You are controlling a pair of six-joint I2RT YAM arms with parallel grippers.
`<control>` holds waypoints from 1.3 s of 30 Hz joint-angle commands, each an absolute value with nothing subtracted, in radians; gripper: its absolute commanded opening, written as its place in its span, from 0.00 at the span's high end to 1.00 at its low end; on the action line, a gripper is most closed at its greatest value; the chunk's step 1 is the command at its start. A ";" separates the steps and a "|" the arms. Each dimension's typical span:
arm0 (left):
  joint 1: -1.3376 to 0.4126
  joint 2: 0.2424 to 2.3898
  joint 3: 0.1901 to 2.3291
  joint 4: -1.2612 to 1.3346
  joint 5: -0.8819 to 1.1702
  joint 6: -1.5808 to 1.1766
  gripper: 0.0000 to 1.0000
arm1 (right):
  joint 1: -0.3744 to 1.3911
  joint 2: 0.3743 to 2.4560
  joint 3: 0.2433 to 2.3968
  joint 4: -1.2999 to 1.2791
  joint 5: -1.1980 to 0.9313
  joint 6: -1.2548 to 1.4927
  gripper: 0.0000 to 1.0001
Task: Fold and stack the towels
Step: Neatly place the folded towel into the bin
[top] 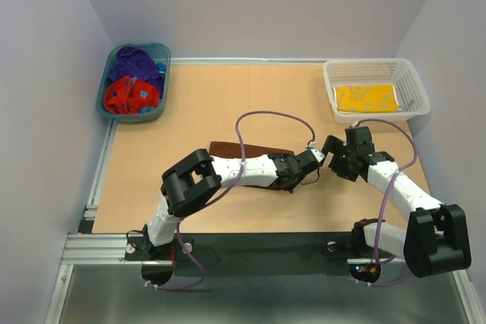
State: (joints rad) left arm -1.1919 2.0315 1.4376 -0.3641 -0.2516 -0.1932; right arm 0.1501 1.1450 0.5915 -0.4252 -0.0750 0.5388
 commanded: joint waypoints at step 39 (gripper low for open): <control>-1.132 1.921 1.483 -0.241 -0.110 -0.356 0.73 | 0.336 1.556 0.503 0.270 -0.424 1.077 0.38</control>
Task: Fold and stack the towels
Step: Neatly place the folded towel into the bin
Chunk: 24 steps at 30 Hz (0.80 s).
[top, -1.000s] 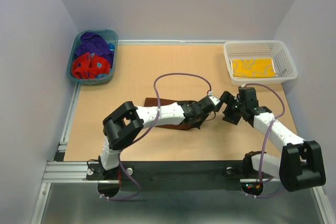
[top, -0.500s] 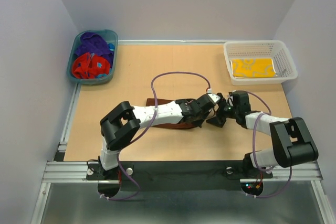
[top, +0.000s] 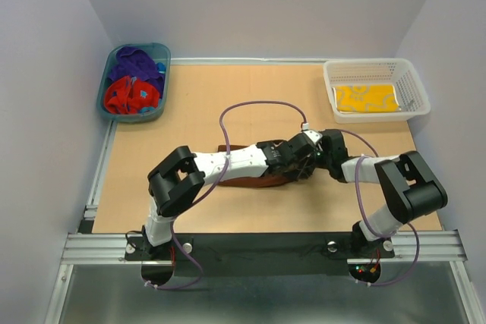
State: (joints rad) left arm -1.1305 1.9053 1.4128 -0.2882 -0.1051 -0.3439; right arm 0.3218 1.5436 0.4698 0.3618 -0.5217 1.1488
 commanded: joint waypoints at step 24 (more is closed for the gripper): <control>-0.517 1.352 1.106 -0.226 -0.113 -0.178 0.11 | 0.287 1.753 1.405 -0.641 0.133 0.226 1.00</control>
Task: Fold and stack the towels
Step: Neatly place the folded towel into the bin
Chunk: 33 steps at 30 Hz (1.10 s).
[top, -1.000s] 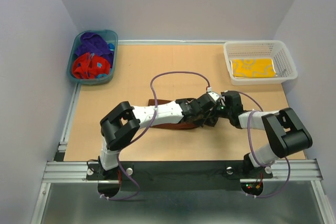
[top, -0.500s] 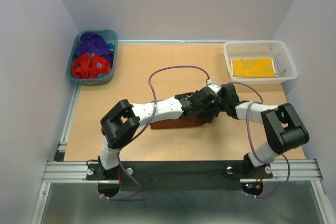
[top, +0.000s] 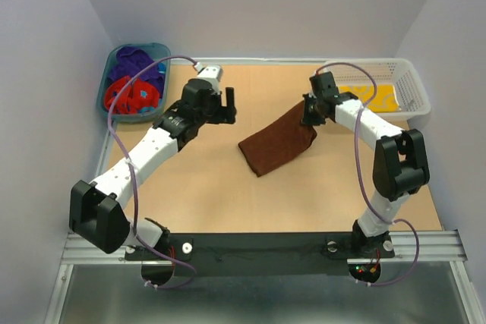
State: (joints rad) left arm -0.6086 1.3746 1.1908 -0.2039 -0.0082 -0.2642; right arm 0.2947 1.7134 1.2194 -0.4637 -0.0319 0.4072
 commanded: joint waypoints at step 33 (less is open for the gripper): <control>-0.382 1.548 1.011 -0.137 -0.144 -0.202 0.04 | -0.071 2.137 2.092 -0.603 0.591 -0.267 0.99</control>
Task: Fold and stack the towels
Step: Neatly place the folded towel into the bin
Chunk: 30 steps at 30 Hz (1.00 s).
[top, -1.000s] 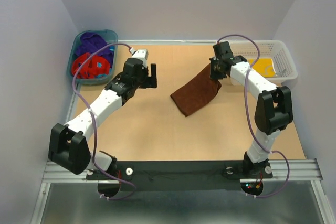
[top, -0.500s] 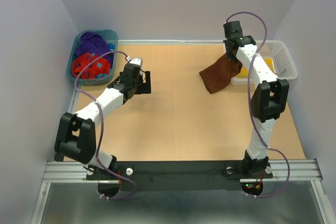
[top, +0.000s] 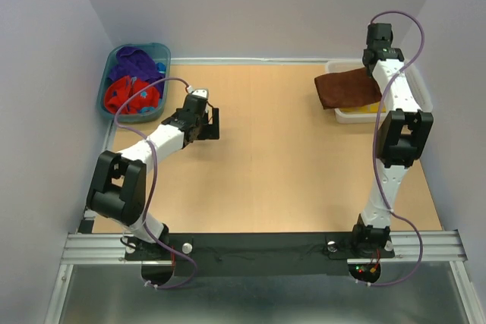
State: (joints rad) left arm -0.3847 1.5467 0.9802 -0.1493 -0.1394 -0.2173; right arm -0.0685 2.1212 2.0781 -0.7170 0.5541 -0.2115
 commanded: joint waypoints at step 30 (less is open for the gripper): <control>-0.383 1.598 1.017 -0.140 -0.126 -0.199 0.05 | -0.115 2.309 2.108 -0.479 0.709 -0.313 0.91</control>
